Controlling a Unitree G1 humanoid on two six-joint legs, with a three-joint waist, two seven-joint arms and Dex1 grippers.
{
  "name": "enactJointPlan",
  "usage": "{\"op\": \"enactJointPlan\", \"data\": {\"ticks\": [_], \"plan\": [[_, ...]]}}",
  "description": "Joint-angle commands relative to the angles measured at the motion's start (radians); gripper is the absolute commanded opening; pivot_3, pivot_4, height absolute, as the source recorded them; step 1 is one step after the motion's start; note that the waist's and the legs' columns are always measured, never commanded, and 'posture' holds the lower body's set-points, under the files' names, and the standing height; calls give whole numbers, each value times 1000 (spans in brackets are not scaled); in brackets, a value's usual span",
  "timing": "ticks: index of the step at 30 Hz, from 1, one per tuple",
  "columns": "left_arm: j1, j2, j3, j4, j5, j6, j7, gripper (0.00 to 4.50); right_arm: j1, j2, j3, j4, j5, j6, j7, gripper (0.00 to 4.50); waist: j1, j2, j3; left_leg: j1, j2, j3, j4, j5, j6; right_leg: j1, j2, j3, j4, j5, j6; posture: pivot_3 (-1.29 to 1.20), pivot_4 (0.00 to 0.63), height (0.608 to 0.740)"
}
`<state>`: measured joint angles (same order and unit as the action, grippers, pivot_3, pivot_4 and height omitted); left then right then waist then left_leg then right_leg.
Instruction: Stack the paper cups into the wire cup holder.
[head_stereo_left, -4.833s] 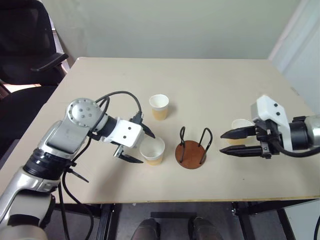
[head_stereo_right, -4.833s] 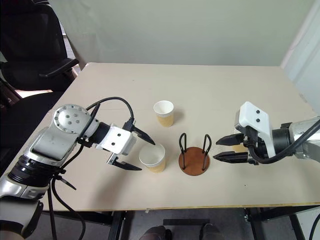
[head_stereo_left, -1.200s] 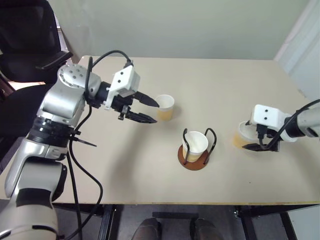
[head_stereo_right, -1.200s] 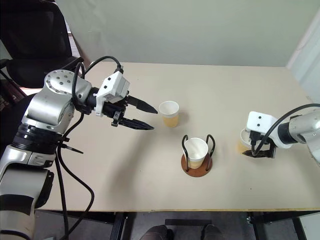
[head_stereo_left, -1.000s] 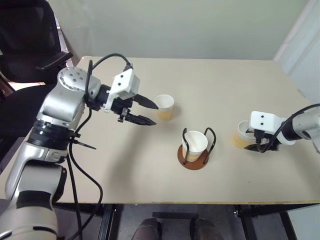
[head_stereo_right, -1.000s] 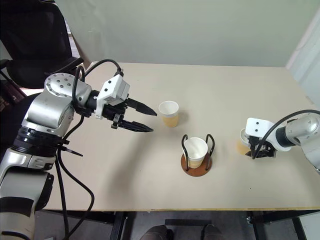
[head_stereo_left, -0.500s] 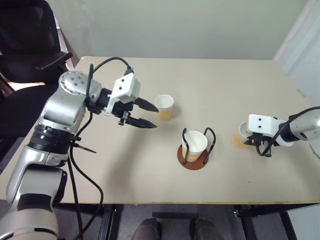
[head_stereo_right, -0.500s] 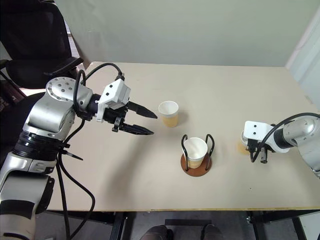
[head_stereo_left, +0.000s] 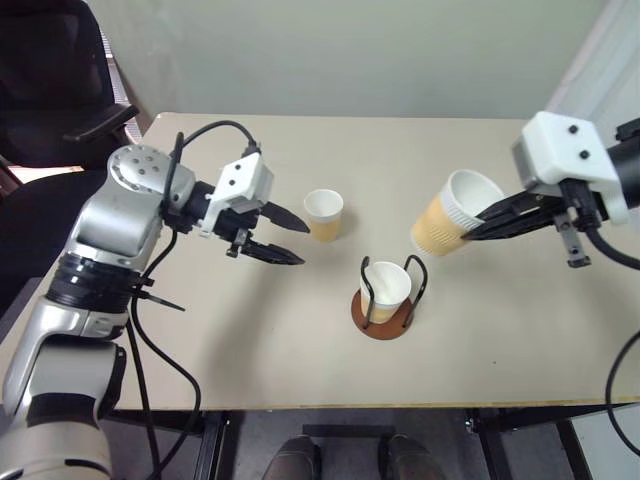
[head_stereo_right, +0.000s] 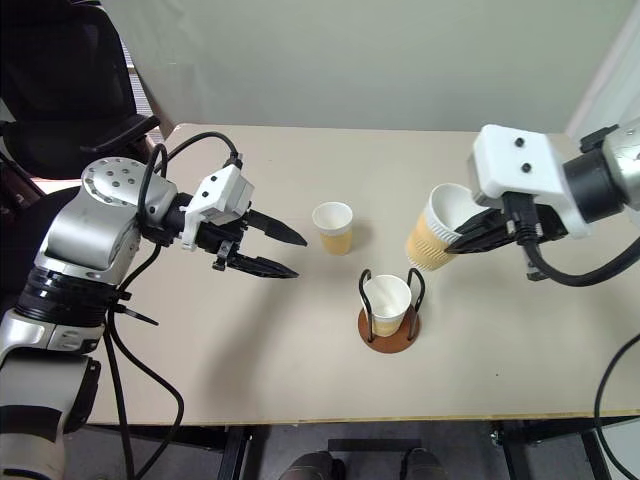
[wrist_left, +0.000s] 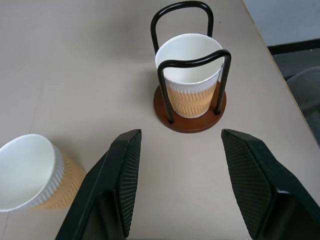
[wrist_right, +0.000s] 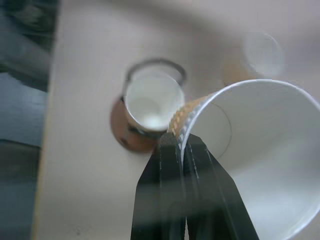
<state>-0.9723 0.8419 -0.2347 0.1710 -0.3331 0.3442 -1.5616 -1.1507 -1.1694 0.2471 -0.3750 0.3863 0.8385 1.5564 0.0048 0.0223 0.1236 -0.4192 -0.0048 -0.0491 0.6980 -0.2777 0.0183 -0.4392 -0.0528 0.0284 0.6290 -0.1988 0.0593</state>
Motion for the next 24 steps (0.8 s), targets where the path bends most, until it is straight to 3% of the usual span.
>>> {"op": "enactJointPlan", "data": {"ticks": [1,24], "plan": [[-17,-8,26,-12,7,-9,1,2743,-31,44,44,-21,-18,-6,-6,42,0,0,0,0,0,0,0,0,0,0,0,0,0,0,0,0,150,740],[-10,-14,35,-32,14,-1,14,2743,84,170,168,-38,-149,-125,-49,42,0,0,0,0,0,-1,-1,0,-1,-1,0,0,0,0,0,0,150,740]]}}
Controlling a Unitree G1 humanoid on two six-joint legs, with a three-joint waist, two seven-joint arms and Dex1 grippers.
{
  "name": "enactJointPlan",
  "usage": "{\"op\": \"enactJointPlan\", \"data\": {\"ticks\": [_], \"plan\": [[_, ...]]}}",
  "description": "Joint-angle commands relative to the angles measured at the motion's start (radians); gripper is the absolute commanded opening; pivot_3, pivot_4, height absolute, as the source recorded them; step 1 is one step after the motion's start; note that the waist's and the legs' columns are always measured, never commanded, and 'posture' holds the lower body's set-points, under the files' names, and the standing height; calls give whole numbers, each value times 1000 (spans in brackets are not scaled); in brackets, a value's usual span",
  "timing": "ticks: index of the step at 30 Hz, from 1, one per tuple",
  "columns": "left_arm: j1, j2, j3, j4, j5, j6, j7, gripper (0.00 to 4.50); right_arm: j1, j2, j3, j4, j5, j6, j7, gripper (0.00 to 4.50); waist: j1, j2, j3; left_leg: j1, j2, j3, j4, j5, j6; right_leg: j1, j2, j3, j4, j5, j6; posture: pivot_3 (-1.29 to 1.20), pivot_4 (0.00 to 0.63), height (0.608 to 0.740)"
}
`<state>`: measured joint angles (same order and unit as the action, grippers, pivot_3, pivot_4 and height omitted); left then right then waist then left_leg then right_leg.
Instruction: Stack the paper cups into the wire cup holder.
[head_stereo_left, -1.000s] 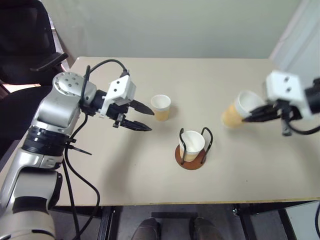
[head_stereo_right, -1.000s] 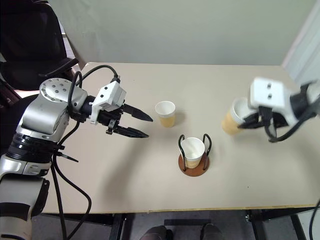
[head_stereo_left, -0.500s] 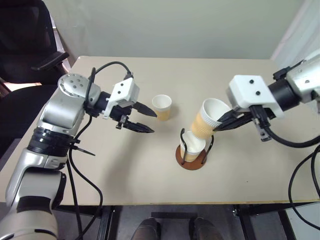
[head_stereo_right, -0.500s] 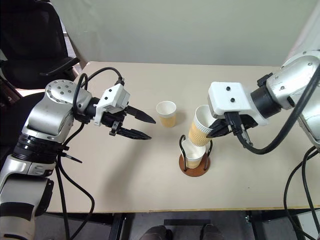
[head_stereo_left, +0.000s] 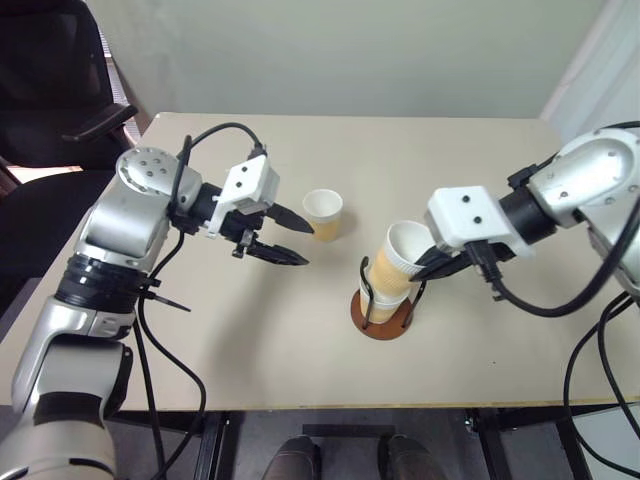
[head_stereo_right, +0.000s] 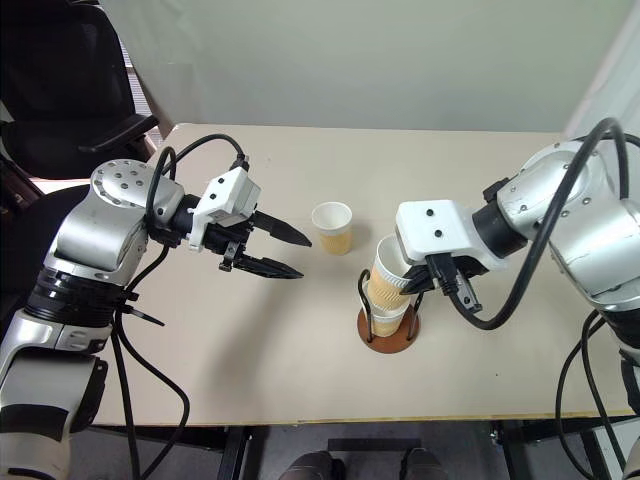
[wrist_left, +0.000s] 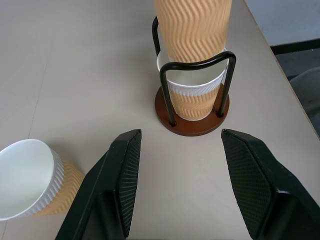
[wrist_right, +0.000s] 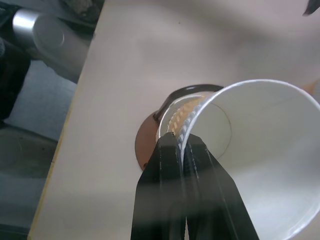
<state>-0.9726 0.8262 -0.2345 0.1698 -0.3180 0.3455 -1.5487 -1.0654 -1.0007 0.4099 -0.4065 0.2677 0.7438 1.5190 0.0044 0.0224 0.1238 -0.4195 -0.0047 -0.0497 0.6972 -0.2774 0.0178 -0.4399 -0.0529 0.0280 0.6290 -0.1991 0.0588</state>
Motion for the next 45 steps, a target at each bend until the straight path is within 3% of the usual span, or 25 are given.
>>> {"op": "enactJointPlan", "data": {"ticks": [1,5,15,24,29,37,45], "plan": [[-9,2,34,-32,-2,-2,3,2743,2,6,9,-6,-38,-34,-13,42,0,0,0,0,0,0,0,0,0,0,0,0,0,0,0,0,150,740],[-7,2,35,-34,-3,-4,5,2743,0,17,0,-6,-36,-19,-10,929,0,0,0,0,0,0,0,0,0,0,0,0,0,0,0,0,150,740],[-10,-9,40,-37,13,-21,39,2743,-3,28,-127,44,5,94,-103,4384,0,0,0,0,0,0,0,0,0,0,0,0,0,0,0,0,150,740],[-78,-16,5,-69,75,-34,64,2743,-34,37,-354,92,152,328,-240,4384,0,0,0,0,0,0,-2,0,0,0,0,0,-1,0,0,0,150,740],[-174,-32,-113,23,321,-172,153,2743,10,63,-461,88,231,329,-311,4384,3,0,0,0,0,0,-2,0,0,0,0,0,-2,0,0,0,150,740],[-219,-138,-239,174,582,-346,303,2743,67,13,-509,76,340,357,-328,4384,3,0,0,0,0,0,-2,0,0,-1,-1,0,-2,0,0,0,150,740],[-293,-237,-277,371,721,-451,421,2743,79,-39,-508,76,400,371,-353,4384,7,-1,1,-1,-1,1,-6,0,-1,-2,-1,0,-2,0,0,0,150,740]]}}
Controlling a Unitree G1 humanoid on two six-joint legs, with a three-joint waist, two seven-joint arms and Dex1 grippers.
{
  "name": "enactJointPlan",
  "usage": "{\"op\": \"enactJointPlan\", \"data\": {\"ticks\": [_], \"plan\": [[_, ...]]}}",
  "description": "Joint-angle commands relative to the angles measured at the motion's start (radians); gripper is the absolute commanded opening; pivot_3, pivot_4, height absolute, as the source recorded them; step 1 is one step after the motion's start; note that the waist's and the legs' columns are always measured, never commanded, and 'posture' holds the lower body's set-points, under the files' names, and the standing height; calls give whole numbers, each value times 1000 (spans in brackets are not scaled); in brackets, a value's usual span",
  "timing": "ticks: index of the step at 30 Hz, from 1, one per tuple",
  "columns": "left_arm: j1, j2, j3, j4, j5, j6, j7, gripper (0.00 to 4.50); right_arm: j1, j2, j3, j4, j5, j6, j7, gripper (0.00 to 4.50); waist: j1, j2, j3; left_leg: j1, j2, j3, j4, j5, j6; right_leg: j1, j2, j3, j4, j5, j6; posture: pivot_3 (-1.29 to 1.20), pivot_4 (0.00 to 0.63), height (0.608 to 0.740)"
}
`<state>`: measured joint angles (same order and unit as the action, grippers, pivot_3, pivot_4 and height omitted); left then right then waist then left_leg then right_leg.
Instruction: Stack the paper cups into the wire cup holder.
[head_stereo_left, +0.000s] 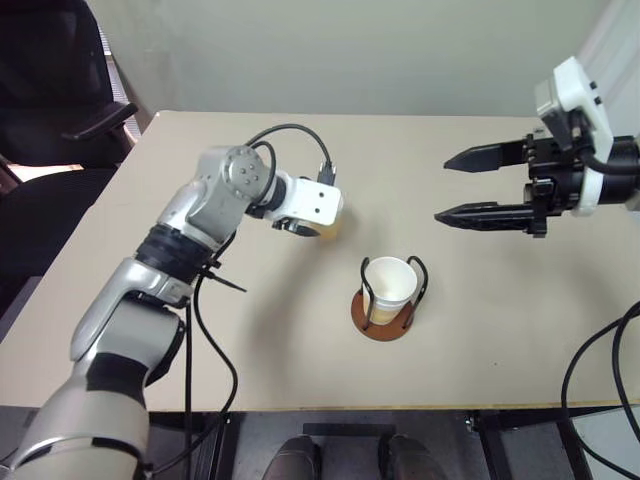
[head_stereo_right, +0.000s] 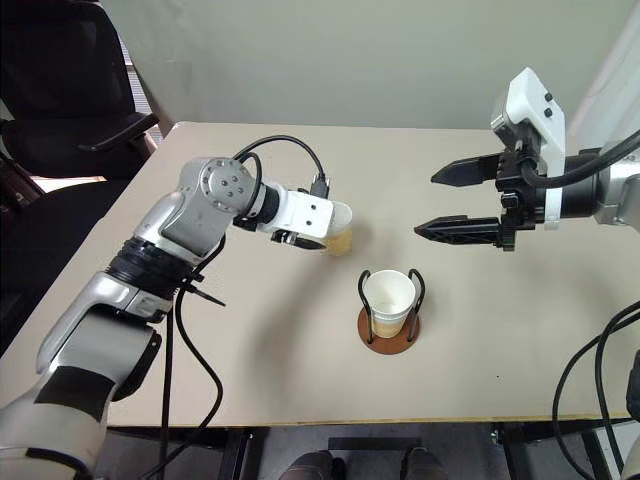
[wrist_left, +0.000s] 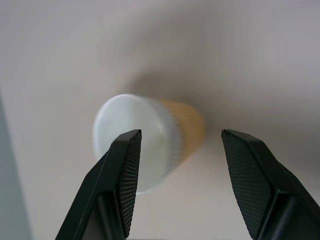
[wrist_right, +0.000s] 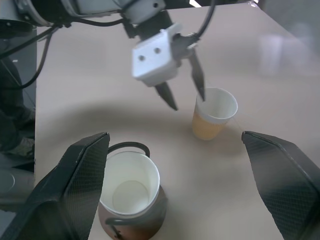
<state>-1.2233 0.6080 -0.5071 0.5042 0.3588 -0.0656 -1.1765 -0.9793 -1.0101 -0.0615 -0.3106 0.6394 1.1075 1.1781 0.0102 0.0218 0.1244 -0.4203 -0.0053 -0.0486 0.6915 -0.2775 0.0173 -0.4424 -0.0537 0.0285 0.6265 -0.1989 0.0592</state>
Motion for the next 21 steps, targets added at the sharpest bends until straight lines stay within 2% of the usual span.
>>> {"op": "enactJointPlan", "data": {"ticks": [1,12,19,21], "plan": [[-48,-27,-5,51,55,-48,58,2743,-4,-36,-37,-22,34,10,-14,4384,2,0,0,0,0,0,0,0,0,0,0,0,0,0,0,0,150,740],[-69,-78,-8,153,117,-95,77,2743,7,-75,-28,-17,69,-1,-26,4384,7,0,0,0,0,1,-1,0,0,-1,0,0,0,0,1,0,150,740],[-93,-142,-33,312,164,-135,128,2743,25,-88,-27,-16,73,-23,-25,4384,11,0,0,0,0,1,0,0,0,-1,0,1,0,1,1,0,150,740],[-102,-157,-44,360,183,-163,153,2376,30,-92,-30,-17,75,-25,-27,4425,11,0,0,0,0,1,0,0,0,-1,0,0,0,1,1,0,150,740]]}}
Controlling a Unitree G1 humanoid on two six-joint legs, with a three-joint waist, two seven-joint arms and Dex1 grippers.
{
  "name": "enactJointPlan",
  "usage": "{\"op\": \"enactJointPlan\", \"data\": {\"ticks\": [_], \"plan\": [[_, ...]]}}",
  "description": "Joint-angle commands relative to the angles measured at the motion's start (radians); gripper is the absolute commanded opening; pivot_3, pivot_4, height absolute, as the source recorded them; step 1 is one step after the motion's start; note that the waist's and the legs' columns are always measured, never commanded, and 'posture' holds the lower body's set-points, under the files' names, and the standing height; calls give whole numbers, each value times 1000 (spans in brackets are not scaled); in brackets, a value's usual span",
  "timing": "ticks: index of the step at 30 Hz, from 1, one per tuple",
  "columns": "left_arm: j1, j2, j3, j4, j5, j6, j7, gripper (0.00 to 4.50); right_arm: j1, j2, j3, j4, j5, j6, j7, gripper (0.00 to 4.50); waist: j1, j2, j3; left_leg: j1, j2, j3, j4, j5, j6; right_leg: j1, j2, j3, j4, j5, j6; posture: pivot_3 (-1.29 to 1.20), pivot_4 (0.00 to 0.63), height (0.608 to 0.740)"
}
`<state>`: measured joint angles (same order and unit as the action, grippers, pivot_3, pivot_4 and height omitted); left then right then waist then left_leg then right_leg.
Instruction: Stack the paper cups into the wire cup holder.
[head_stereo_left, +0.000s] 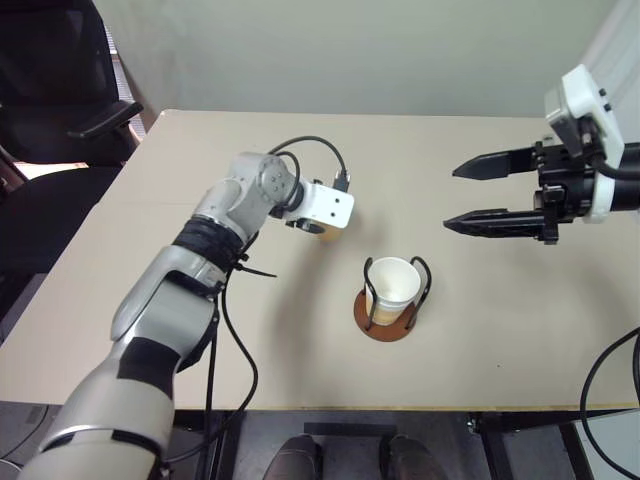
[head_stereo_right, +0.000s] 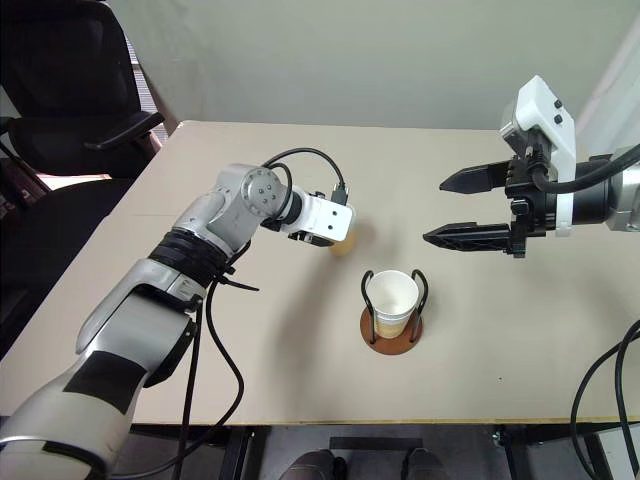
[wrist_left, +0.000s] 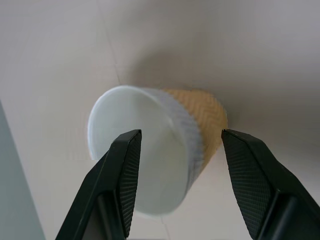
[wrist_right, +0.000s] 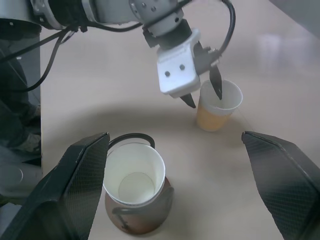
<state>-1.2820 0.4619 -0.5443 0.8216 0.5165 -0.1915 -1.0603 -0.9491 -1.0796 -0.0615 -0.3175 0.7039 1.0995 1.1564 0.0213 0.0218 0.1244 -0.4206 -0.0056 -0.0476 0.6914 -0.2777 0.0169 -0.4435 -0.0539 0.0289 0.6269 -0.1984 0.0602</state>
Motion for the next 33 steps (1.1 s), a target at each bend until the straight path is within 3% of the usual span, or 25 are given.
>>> {"op": "enactJointPlan", "data": {"ticks": [1,7,16,26,33], "plan": [[-48,-15,-11,59,33,-50,48,2227,1,-24,-31,-10,12,-17,-6,4425,1,0,0,0,0,0,0,0,0,0,0,0,0,0,0,0,150,740],[-92,-29,-9,139,34,-150,73,34,26,-62,-41,-18,23,-6,2,4425,5,0,0,-1,0,0,0,0,0,-1,0,0,0,0,0,0,150,740],[-94,9,26,134,-41,-230,-72,34,43,-107,-29,-13,34,-27,25,4425,5,0,0,-1,0,1,0,0,0,-1,0,1,0,0,1,0,150,740],[-136,89,161,-132,-372,-90,-536,34,102,-215,-54,-43,87,-35,143,4425,9,0,0,-5,0,1,3,0,0,-3,1,0,0,0,1,0,150,740],[-217,218,-18,-352,-692,98,-554,34,167,-267,-130,-79,157,1,136,4425,8,0,0,-6,0,0,6,-1,1,-2,1,0,1,0,2,0,150,740]]}}
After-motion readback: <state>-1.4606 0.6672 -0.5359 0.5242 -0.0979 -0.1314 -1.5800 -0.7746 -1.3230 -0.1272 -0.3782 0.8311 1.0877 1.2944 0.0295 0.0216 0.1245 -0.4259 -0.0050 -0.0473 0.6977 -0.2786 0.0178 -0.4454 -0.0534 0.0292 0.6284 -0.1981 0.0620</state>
